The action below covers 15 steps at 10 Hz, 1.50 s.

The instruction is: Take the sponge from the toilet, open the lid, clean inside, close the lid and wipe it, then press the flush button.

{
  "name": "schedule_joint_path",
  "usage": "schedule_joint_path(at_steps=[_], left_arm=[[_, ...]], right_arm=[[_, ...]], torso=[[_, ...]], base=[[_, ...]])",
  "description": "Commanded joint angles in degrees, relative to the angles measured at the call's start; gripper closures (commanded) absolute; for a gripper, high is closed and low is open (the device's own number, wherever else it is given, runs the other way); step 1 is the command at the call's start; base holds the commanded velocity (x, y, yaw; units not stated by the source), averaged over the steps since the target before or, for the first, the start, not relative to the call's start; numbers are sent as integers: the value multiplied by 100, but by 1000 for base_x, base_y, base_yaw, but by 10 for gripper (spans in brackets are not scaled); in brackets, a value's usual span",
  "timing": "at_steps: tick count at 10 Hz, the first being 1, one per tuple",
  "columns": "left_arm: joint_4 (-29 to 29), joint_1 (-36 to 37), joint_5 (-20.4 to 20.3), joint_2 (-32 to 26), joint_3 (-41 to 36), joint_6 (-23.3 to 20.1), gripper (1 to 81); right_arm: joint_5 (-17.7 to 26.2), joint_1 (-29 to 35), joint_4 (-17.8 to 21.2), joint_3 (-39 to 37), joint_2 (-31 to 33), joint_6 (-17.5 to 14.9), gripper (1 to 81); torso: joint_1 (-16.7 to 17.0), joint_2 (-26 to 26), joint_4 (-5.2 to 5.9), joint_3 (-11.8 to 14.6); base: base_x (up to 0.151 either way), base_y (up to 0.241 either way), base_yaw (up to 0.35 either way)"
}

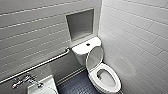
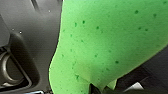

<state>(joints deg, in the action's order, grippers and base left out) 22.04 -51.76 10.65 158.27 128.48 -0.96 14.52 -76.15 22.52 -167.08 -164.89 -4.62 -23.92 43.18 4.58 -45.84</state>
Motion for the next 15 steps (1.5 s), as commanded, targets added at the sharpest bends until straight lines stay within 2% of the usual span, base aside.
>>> schedule_joint_path(at_steps=[1, 2, 4, 6, 7, 10, 15], left_arm=[[-103, 442, 384, -103, -173, -36, 10], [-95, 521, 394, -111, -261, -36, 10], [-51, 767, 350, -155, -657, -9, 10], [-24, 1030, 350, -172, -972, 52, 10], [2, 1179, 358, -181, -1043, 96, 10], [90, 1410, 385, -243, -1290, 114, 10], [28, 1489, 367, -93, -1009, 88, 10]], right_arm=[[16, 69, -765, 342, 208, 313, 811], [-90, 43, -907, 871, 358, 313, 811], [-370, -1, -1188, 2723, 1121, 313, 811], [-721, -54, -1233, 4233, 1805, 304, 811], [-827, -63, -1189, 4519, 1956, 313, 811], [-819, -97, -1135, 4501, 1869, 383, 811], [-959, -282, -1109, 4387, 1633, 392, 811]], torso=[[0, 0, 0, 0], [0, 0, 0, 0], [0, 0, 0, 0], [0, 0, 0, 0], [0, 0, 0, 0], [0, 0, 0, 0], [0, -2, 0, 0]], base=[[0, 0, 0], [0, 0, 0], [0, 0, 0], [0, 0, 0], [0, 0, 0], [0, 0, 0], [0, 0, 0]])
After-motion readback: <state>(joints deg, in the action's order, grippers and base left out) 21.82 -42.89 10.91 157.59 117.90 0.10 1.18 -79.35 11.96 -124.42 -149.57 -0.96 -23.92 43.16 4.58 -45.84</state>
